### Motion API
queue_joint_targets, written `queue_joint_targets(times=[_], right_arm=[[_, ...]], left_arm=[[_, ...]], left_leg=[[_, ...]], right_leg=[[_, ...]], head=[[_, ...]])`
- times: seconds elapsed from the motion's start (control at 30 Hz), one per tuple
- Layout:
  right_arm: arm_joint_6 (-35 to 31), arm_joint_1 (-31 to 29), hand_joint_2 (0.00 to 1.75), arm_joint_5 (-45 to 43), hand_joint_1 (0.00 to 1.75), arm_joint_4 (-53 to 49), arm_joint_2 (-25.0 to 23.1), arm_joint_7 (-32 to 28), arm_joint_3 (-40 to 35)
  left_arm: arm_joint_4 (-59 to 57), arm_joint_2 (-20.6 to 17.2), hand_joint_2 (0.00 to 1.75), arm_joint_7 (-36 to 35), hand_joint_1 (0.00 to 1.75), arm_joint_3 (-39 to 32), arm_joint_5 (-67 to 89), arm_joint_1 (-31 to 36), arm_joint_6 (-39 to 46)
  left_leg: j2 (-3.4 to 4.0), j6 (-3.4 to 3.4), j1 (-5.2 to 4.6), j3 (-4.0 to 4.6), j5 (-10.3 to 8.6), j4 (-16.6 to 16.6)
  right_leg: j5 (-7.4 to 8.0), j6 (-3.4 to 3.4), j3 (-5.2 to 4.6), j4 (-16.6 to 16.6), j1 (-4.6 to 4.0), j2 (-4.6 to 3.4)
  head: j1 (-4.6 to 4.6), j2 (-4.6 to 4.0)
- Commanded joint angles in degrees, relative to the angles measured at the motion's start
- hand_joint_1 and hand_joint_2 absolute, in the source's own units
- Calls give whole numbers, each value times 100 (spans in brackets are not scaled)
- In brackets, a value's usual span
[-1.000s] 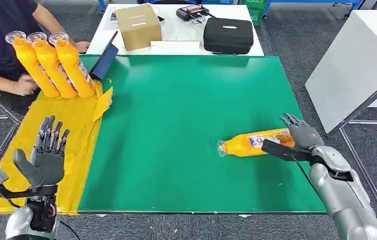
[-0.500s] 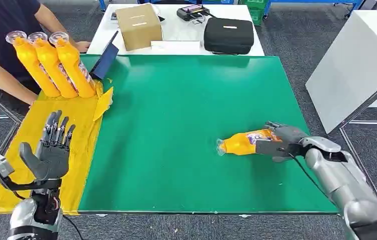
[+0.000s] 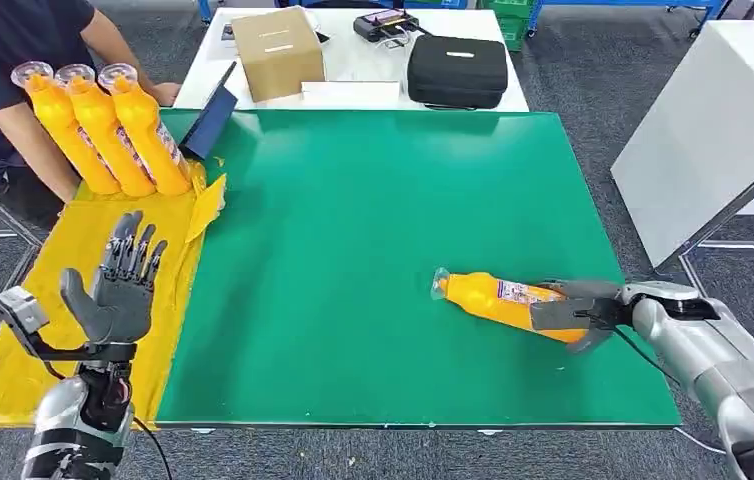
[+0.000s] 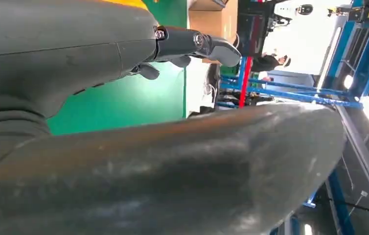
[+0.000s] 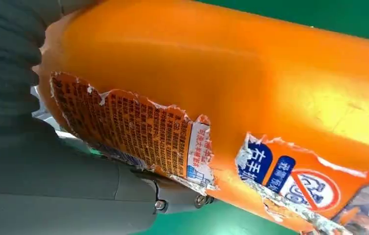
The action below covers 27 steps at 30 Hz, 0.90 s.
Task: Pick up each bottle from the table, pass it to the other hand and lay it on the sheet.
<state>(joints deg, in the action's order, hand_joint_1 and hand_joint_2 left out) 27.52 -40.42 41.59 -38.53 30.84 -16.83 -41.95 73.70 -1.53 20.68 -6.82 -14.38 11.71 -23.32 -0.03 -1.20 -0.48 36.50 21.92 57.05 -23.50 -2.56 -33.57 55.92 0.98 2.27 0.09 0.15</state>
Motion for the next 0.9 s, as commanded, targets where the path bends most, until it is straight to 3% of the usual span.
queue_joint_targets(times=[0.03,0.2,0.3,0.33,0.4,0.5,0.6,0.77,0.9], right_arm=[[-89,-245,175,-504,175,497,83,110,-1142],[-348,-200,175,-613,175,580,-29,362,-1172],[-1391,-57,175,-675,175,1075,-716,947,-799],[-2134,27,175,-712,175,1153,-1082,1129,-444],[-2891,159,175,-833,175,971,-1506,1288,106],[-3494,532,175,-774,175,-224,-1851,1562,995],[-3555,1148,175,-494,175,-1856,-2107,1684,1824],[-3529,2243,175,-1218,175,-3968,-2863,855,2839],[-3405,2719,175,-1993,175,-4871,-3271,465,2980]], left_arm=[[-559,-103,0,22,0,263,-11,330,61],[-456,-94,0,19,0,243,-12,246,102],[-132,-40,0,-26,0,91,-7,6,153],[146,6,0,-97,0,-37,0,-183,190],[523,69,0,-187,0,-230,23,-463,209],[967,197,0,-291,0,-536,64,-826,156],[1208,301,0,-328,0,-725,115,-1032,91],[1326,404,0,-329,0,-805,158,-1186,16],[1273,457,0,-430,0,-660,16,-1223,-138]], left_leg=[[-2,9,8,-22,10,0],[7,7,4,-19,4,-3],[13,14,16,-41,11,-7],[30,12,15,-43,11,-10],[49,15,18,-55,18,-14],[60,11,10,-33,13,-7],[97,22,16,-43,27,-4],[54,17,23,-21,18,-3],[32,21,26,-20,28,0]], right_leg=[[-7,9,29,-8,-6,-13],[-1,5,19,-7,-2,-11],[-3,14,44,-21,-13,-26],[2,12,43,-23,-13,-40],[2,15,54,-28,-16,-62],[5,9,22,-7,-12,-65],[-2,19,19,-3,-18,-102],[-12,15,10,2,-24,-57],[-28,24,14,5,-25,-45]], head=[[4,0],[-2,0],[0,0],[2,0],[2,0],[2,0],[0,0],[2,0],[2,0]])
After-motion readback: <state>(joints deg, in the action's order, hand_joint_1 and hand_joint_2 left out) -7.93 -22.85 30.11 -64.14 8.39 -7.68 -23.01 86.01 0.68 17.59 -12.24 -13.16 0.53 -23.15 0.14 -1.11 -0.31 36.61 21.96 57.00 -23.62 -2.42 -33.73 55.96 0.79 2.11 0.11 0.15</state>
